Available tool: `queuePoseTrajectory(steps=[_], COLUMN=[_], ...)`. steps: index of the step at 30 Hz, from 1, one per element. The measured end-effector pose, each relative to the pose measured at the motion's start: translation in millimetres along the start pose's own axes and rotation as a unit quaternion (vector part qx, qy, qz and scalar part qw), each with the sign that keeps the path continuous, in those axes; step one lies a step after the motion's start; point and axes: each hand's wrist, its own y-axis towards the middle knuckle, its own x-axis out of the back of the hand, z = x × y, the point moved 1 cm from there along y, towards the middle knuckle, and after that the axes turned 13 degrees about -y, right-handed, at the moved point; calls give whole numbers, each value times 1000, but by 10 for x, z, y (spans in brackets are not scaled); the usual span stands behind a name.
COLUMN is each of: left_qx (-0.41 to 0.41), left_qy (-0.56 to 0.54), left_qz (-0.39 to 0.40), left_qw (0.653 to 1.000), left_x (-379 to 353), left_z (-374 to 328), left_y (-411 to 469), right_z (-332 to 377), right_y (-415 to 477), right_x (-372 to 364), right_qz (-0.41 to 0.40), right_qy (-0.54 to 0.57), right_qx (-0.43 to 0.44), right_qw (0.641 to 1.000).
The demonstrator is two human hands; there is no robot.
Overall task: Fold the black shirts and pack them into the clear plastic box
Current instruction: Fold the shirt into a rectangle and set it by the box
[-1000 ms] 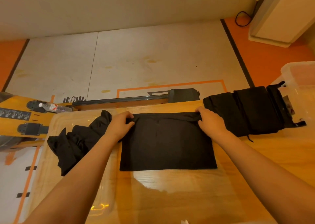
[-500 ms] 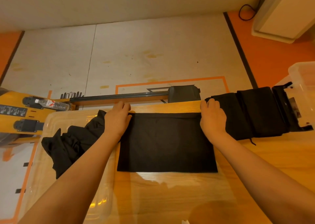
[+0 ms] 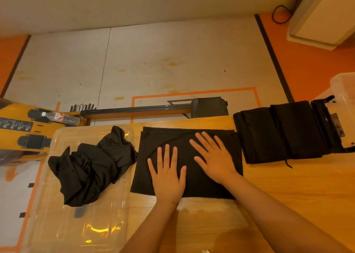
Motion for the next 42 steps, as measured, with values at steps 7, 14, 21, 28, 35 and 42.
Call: queuePoseTrajectory(steps=[7, 14, 21, 28, 35, 42], left_qx=[-178, -268, -149, -153, -169, -182], left_qy=[72, 151, -65, -3, 9, 11], left_qz=[96, 191, 19, 53, 79, 89], left_qw=[977, 932, 987, 987, 982, 979], left_x=[249, 663, 153, 30, -31, -93], left_z=[254, -53, 38, 233, 256, 293], left_y=[618, 1110, -104, -514, -958, -1411], right_z=[-37, 533, 687, 656, 837, 1043], right_y=[-342, -818, -667, -845, -1342, -1799], right_x=[-8, 489, 383, -7, -100, -160], right_qz=[57, 250, 59, 48, 51, 58], right_qy=[66, 39, 84, 79, 101, 101], right_qx=[-190, -166, -88, -72, -109, -108], right_qw=[978, 953, 991, 993, 988, 987])
